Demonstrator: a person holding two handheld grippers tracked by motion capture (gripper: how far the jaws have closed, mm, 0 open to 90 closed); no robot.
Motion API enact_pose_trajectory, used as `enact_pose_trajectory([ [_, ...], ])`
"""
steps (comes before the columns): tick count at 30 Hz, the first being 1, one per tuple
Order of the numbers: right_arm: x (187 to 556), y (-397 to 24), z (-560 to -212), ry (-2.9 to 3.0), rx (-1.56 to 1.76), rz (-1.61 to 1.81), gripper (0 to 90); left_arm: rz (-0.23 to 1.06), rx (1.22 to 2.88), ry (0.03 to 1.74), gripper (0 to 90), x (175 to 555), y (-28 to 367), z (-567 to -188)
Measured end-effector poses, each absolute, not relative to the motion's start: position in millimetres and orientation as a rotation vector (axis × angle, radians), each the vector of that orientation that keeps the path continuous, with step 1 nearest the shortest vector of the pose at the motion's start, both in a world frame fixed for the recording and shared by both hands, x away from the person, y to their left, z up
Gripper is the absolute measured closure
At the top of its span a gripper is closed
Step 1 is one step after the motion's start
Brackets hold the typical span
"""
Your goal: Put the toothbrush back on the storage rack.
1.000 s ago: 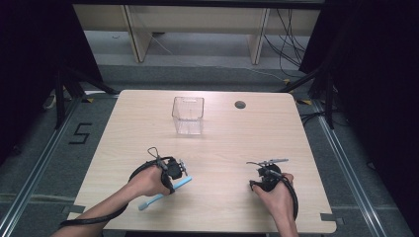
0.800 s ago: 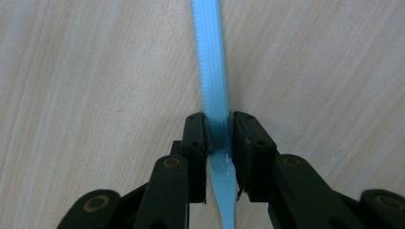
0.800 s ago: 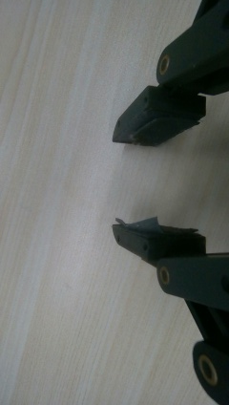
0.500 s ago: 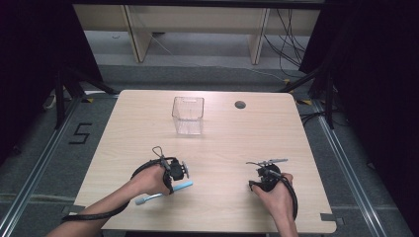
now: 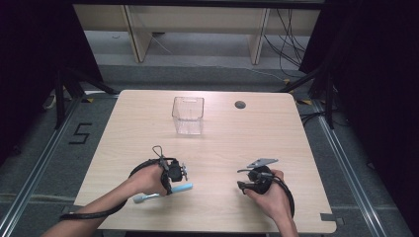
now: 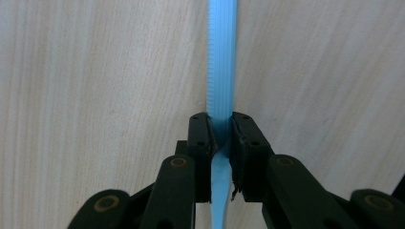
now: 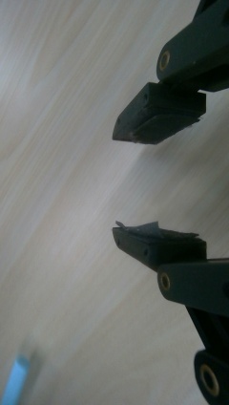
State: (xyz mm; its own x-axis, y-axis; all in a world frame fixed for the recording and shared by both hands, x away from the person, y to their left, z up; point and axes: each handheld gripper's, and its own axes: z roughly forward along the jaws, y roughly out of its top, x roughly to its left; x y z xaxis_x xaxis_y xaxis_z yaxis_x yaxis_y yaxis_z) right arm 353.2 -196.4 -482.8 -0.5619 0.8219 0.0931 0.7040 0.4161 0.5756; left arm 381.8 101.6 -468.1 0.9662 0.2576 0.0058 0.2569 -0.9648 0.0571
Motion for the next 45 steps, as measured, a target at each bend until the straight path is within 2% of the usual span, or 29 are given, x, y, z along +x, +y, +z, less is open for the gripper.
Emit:
enact_pose_trajectory([
  [4,353,-183,-483,2.571,1.093,0.929,47.0,0.028,3.053,0.364,78.4,380,102,-463],
  [5,351,-171,-483,2.650,0.936,1.022,47.0,0.021,3.043,0.322,78.4,377,101,-460],
  [13,353,-137,-483,2.779,0.574,1.159,47.1,0.026,3.012,0.230,78.4,368,97,-451],
  [24,357,-112,-485,2.832,0.353,1.281,50.6,0.031,2.987,0.135,78.3,359,87,-445],
  [45,356,-97,-490,2.913,0.242,1.294,61.8,0.041,2.972,0.068,78.3,351,79,-440],
])
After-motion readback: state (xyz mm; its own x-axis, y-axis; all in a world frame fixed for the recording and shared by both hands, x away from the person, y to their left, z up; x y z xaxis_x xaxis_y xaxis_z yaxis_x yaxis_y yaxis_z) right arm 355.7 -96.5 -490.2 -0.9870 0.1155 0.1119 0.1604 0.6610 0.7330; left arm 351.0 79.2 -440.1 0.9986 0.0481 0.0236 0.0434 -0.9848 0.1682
